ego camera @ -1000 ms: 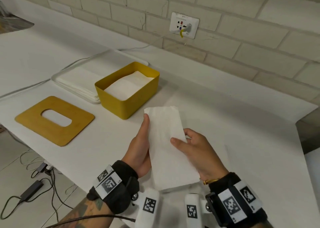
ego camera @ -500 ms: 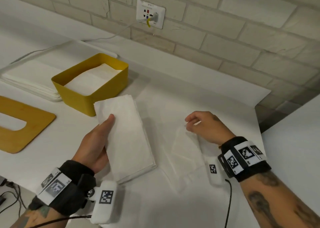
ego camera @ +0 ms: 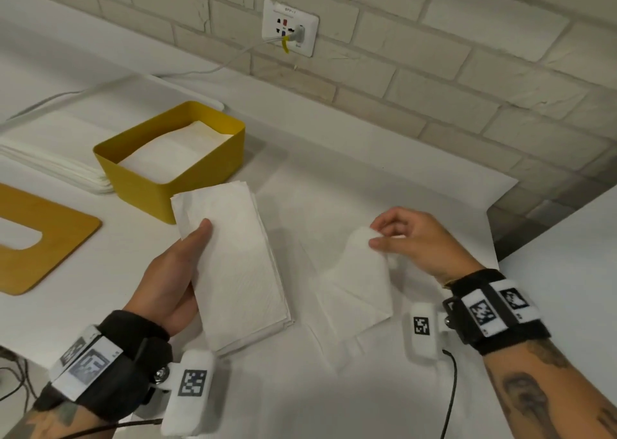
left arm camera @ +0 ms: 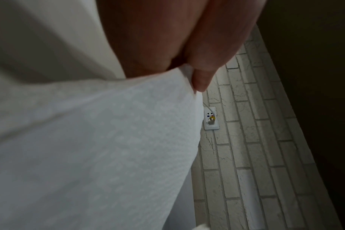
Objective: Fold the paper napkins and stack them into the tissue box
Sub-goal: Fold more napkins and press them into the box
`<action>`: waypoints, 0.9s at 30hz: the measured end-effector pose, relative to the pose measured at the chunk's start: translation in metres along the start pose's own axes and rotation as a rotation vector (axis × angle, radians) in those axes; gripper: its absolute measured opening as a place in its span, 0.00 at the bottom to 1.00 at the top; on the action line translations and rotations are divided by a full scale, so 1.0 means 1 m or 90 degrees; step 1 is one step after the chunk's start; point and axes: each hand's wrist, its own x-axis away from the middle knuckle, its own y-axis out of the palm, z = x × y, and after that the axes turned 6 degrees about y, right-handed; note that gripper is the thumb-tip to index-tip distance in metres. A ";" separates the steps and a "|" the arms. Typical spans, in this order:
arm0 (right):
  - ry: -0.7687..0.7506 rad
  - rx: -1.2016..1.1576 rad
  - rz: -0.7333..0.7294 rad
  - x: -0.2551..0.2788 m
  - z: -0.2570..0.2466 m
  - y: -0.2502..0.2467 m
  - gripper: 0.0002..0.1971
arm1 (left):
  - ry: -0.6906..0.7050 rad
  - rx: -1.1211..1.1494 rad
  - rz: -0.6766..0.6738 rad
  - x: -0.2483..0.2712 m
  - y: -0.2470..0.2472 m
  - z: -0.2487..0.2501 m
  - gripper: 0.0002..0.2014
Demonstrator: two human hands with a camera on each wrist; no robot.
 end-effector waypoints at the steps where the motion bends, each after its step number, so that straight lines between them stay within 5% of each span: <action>1: -0.033 -0.075 0.001 0.008 -0.011 -0.005 0.14 | 0.004 -0.003 -0.003 -0.001 0.002 0.001 0.19; 6: -0.200 -0.137 -0.081 0.050 -0.063 -0.012 0.19 | 0.027 -0.018 -0.031 -0.002 0.020 0.007 0.16; 10: -0.241 -0.263 -0.183 0.062 -0.092 0.005 0.22 | 0.015 -0.017 -0.069 0.001 0.038 0.009 0.13; 17: -0.117 -0.459 0.079 0.019 -0.090 0.083 0.13 | -0.017 -0.023 -0.124 0.008 0.058 -0.007 0.23; 22: -0.074 -0.370 0.225 0.000 -0.066 0.122 0.10 | -0.033 0.013 -0.131 0.006 0.057 -0.017 0.34; 27: -0.069 -0.319 0.275 -0.004 -0.058 0.134 0.09 | -0.040 0.025 -0.155 0.008 0.057 -0.018 0.36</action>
